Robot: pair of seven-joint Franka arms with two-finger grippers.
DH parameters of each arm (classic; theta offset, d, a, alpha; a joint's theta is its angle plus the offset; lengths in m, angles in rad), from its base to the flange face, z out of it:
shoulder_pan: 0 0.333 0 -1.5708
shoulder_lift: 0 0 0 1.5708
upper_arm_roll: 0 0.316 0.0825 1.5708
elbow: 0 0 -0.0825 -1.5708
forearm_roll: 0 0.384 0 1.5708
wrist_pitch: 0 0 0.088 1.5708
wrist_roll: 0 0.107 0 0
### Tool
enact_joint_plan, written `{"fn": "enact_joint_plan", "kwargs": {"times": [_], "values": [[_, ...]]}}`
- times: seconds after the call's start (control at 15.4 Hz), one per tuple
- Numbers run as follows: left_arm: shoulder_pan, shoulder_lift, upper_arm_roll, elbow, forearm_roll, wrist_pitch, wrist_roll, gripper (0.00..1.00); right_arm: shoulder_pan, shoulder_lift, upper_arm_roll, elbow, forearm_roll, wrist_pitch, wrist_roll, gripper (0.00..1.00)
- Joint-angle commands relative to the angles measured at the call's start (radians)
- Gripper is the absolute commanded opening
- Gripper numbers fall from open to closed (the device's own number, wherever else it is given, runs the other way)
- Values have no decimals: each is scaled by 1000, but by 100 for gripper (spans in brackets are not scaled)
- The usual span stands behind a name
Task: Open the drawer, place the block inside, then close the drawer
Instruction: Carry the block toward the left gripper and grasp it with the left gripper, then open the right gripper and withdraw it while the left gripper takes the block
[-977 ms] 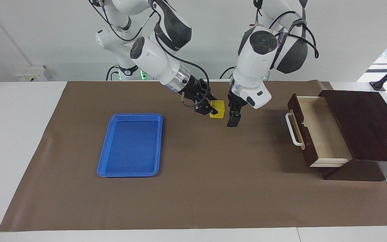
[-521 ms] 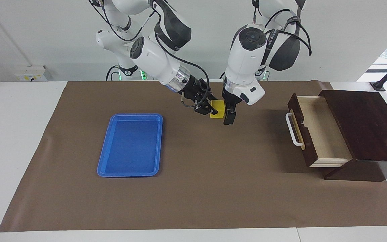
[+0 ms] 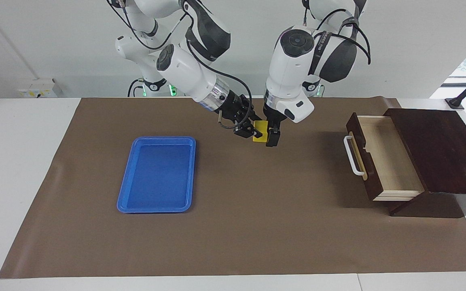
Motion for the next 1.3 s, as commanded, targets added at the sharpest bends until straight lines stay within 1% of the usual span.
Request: {"fn": "enact_joint_plan", "kwargs": {"times": [0.0, 0.26, 0.46, 0.52, 0.59, 0.65, 0.72, 0.78, 1.24], "values": [[-19, 22, 14, 43, 17, -36, -18, 99, -1, 5, 1, 17, -15, -5, 29, 0], [-21, 23, 13, 43, 17, -28, -18, 88, -1, 5, 1, 17, -15, -5, 29, 0], [-21, 23, 11, 43, 15, -24, -18, 75, -3, 5, 1, 17, -15, -5, 29, 0], [-21, 23, 11, 43, 15, -21, -18, 65, -3, 5, 1, 17, -15, -5, 29, 0], [-21, 23, 10, 43, 15, -18, -18, 49, -3, 5, 1, 17, -15, -5, 29, 0], [-21, 23, 10, 43, 17, -15, -18, 31, -1, 5, 1, 17, -15, -5, 29, 0], [-21, 23, 10, 43, 17, -12, -16, 8, -1, 5, 1, 17, -15, -5, 29, 0], [-21, 23, 10, 43, 17, -8, -16, 0, -1, 5, 1, 17, -15, -5, 29, 0], [-15, 11, 13, 43, 19, -5, 14, 0, -1, 5, 1, 15, -15, -1, 36, 0]]}}
